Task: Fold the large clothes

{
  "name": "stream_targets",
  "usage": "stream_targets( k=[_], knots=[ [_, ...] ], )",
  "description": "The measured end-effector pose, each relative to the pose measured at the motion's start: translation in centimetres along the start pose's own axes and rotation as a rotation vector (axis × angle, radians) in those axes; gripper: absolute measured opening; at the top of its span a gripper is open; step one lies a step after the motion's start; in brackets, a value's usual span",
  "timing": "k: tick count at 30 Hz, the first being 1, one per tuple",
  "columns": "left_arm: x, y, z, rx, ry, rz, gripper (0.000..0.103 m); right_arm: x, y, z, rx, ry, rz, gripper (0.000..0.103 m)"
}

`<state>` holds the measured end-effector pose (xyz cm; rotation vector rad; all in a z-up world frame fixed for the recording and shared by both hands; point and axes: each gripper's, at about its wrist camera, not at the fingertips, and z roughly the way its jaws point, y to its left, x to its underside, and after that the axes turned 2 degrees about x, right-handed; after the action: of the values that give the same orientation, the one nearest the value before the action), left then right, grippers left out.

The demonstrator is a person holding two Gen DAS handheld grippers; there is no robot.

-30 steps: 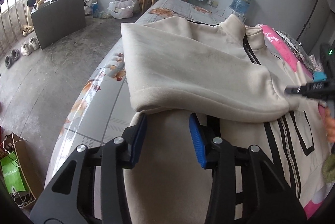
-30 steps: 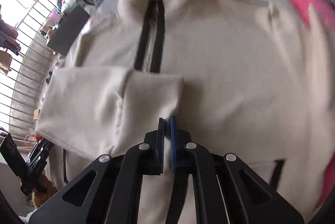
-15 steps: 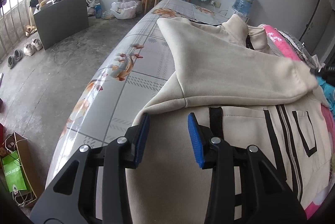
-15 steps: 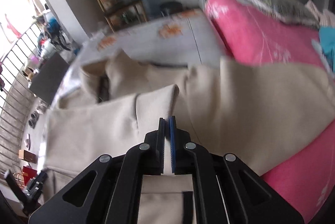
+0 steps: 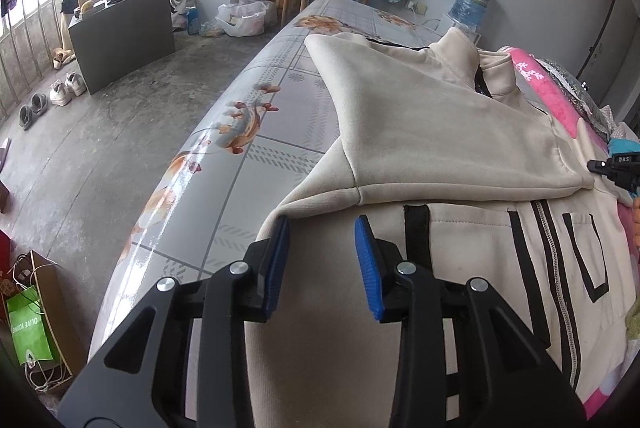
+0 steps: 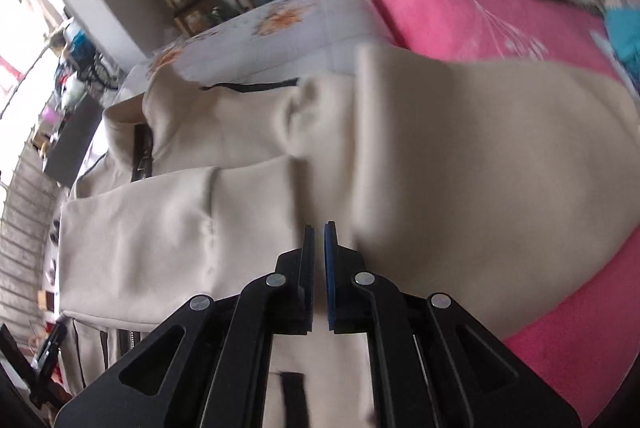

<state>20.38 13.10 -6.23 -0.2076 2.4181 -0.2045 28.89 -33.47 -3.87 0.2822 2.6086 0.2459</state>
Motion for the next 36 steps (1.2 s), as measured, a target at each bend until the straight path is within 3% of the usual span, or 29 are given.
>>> stream_targets(
  k=[4,10,14,19,24,26,30,33,35,36],
  knots=[
    [0.0,0.1,0.0,-0.001,-0.002,-0.003,0.033,0.6,0.8,-1.1,-0.044,-0.013,-0.030,0.008],
    [0.0,0.7,-0.1,0.005,-0.008,-0.033,0.028,1.6,4.5,-0.5,-0.106,0.004,-0.157,0.022],
    [0.0,1.5,-0.1,0.023,-0.013,-0.062,0.026,2.6,5.4,2.3,-0.059,0.064,-0.195,0.026],
    [0.0,1.5,-0.1,0.028,-0.014,-0.065,0.026,2.5,5.0,2.0,-0.066,0.068,-0.140,0.027],
    [-0.1,1.6,0.0,0.046,-0.019,-0.079,0.026,2.1,7.6,1.0,-0.075,0.017,-0.197,0.028],
    [-0.1,1.7,-0.1,0.056,-0.020,-0.085,0.026,2.0,8.7,1.6,-0.072,0.005,-0.218,0.035],
    [-0.1,2.1,-0.4,0.107,-0.011,-0.100,0.026,1.9,9.4,4.1,-0.019,0.033,-0.248,0.039],
    [-0.1,2.6,-1.8,0.136,0.016,-0.100,0.036,2.2,10.0,3.2,0.032,0.050,-0.267,0.043],
    [-0.3,3.0,-3.8,0.141,0.014,-0.100,0.060,2.7,10.1,1.8,-0.008,0.051,-0.266,0.044],
    [-0.5,3.0,-4.8,0.132,-0.003,-0.087,0.063,2.9,10.2,1.1,-0.024,0.047,-0.270,0.045]
  ],
)
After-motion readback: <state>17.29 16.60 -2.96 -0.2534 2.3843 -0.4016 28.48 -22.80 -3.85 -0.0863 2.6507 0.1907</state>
